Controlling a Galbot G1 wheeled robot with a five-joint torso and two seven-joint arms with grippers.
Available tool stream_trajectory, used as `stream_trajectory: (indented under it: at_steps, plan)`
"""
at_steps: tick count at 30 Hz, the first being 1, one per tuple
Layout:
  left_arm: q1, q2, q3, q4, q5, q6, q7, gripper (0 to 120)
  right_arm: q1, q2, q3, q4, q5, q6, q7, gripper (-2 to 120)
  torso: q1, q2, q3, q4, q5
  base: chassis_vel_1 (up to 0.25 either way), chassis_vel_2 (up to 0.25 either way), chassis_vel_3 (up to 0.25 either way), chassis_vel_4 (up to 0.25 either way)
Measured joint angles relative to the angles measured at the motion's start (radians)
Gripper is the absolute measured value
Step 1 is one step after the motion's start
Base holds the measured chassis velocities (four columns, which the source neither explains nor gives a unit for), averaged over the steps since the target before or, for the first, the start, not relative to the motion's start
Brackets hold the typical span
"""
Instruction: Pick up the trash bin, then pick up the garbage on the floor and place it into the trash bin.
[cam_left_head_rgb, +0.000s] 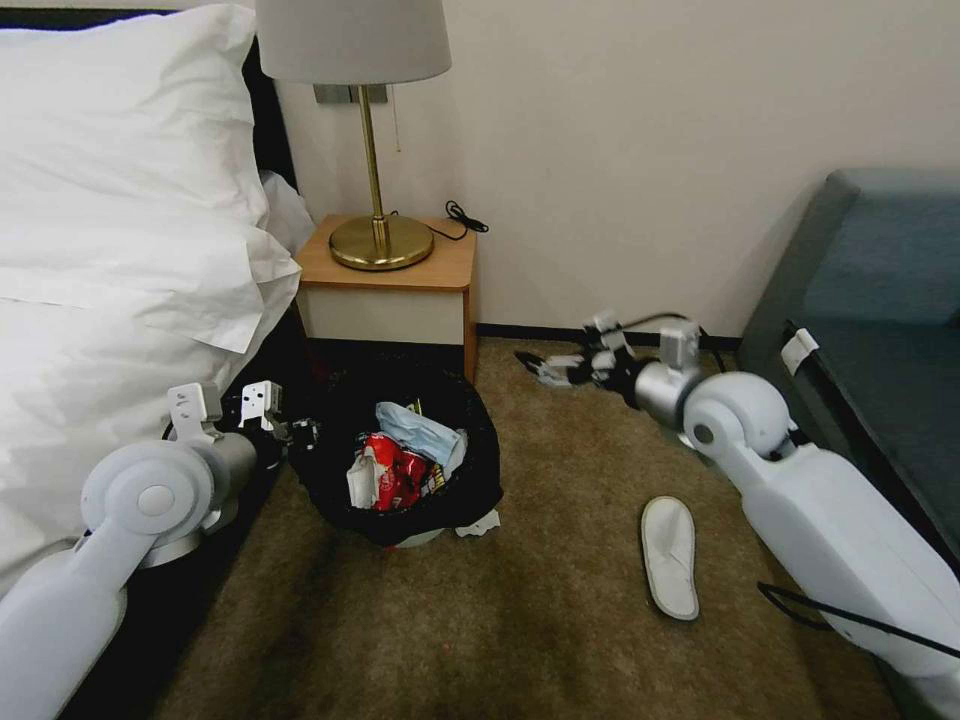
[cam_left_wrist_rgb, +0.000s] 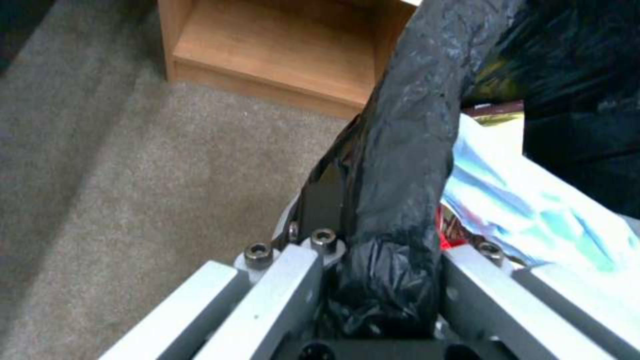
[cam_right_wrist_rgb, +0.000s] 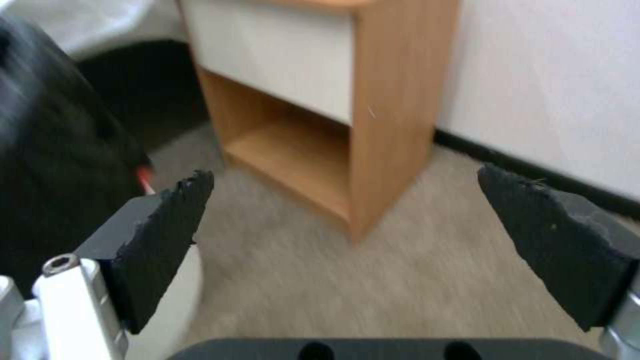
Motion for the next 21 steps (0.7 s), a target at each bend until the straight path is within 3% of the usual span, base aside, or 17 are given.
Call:
stream_trajectory:
  at_steps: [6, 21]
  plan:
    - [0.023, 0.005, -0.026, -0.012, 0.001, 0.000, -0.001, 3, -0.132, -0.045, 0.055, -0.036, -0.041, 0.017, -0.012, 100, 0.000, 0.000, 0.000, 0.0003, -0.0001, 0.000, 0.000, 0.000, 0.000]
    - [0.018, 0.005, -0.048, -0.016, -0.020, 0.000, -0.009, 3, -0.365, -0.062, 0.233, -0.083, -0.062, 0.025, 0.013, 100, 0.000, 0.000, 0.000, -0.0001, -0.0003, 0.000, 0.000, 0.000, 0.000]
